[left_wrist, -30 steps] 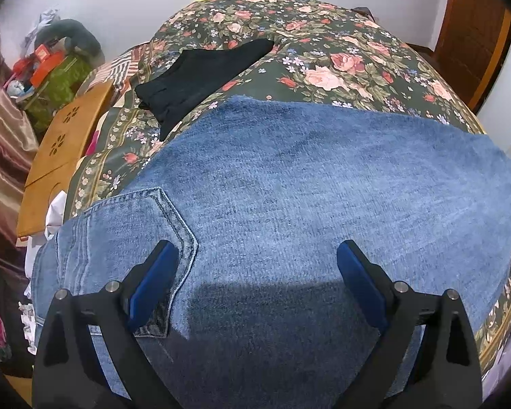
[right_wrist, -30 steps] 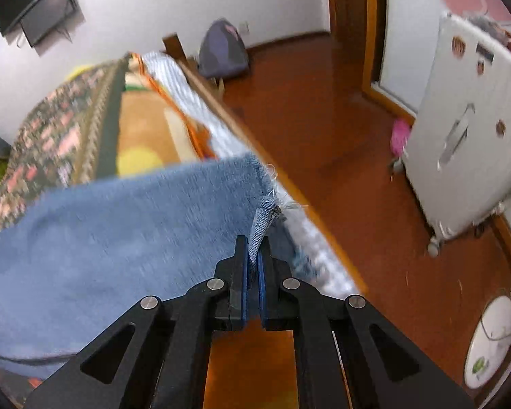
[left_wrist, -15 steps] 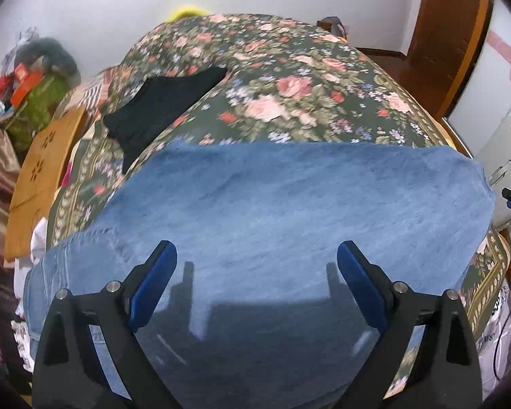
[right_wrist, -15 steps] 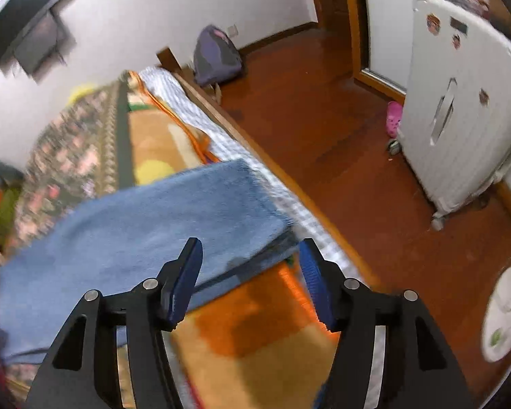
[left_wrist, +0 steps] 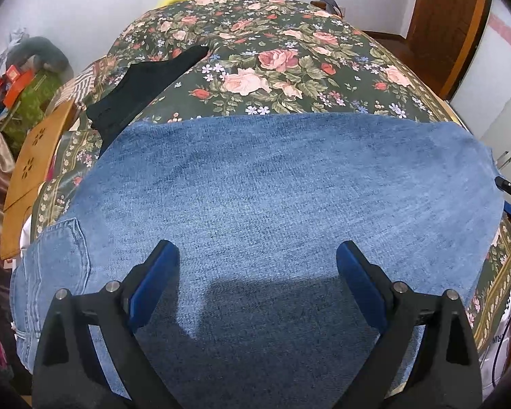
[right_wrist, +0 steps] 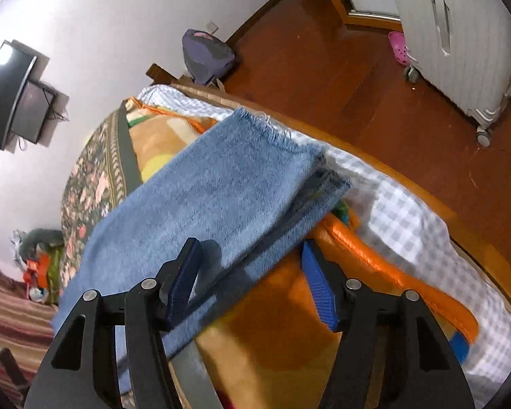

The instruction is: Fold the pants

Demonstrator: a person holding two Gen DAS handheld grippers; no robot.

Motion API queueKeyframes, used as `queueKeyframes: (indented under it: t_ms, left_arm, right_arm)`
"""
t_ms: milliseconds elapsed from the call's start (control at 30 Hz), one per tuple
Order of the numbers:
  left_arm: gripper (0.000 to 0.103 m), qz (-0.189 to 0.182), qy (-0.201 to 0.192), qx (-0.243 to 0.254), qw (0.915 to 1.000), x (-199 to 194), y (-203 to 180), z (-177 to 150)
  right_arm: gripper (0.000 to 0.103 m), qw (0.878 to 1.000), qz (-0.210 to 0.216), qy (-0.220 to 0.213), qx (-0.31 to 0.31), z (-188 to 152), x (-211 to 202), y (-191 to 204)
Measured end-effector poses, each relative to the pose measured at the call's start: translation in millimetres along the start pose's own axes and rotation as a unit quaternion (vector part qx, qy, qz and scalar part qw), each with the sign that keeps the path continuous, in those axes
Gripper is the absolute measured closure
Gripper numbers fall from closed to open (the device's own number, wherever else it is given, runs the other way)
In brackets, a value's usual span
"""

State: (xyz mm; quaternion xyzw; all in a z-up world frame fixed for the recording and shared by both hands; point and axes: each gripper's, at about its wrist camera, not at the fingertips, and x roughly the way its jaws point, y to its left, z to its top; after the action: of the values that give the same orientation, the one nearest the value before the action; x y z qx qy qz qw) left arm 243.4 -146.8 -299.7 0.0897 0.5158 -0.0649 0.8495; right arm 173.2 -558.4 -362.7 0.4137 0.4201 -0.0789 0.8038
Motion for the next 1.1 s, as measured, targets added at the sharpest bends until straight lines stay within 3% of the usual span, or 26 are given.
queueKeyframes:
  t_ms: [33, 200, 267, 400, 567, 733, 900, 1100]
  left_arm:
    - [0.007, 0.0, -0.001, 0.0, 1.0, 0, 0, 0]
    - [0.007, -0.005, -0.004, -0.007, 1.0, -3, 5, -1]
    - [0.007, -0.01, -0.006, -0.013, 0.9998, -8, 9, -2]
    - [0.007, 0.003, -0.033, -0.017, 0.9993, -28, 21, -1]
    - [0.007, -0.006, -0.062, -0.044, 0.9971, -55, 41, 4]
    - [0.007, -0.012, -0.086, -0.067, 0.994, -76, 56, 3]
    - [0.007, -0.018, -0.1, -0.078, 0.9917, -91, 67, -4]
    - [0.007, -0.018, -0.111, -0.085, 0.99, -101, 77, -13]
  right_arm:
    - [0.054, 1.0, 0.002, -0.004, -0.002, 1, 1, 1]
    - [0.09, 1.0, -0.001, -0.02, -0.013, 7, -6, 6]
    - [0.093, 0.999, -0.005, -0.028, -0.027, 9, -11, 13]
    - [0.094, 0.995, -0.009, -0.067, -0.07, 12, -35, 37]
    - [0.094, 0.987, 0.028, -0.111, -0.115, 16, -75, 80]
    - [0.094, 0.966, 0.079, -0.132, -0.208, 0, -111, 150]
    - [0.094, 0.938, 0.122, -0.118, -0.301, -38, -119, 215]
    - [0.094, 0.906, 0.161, -0.045, -0.39, -96, -78, 271]
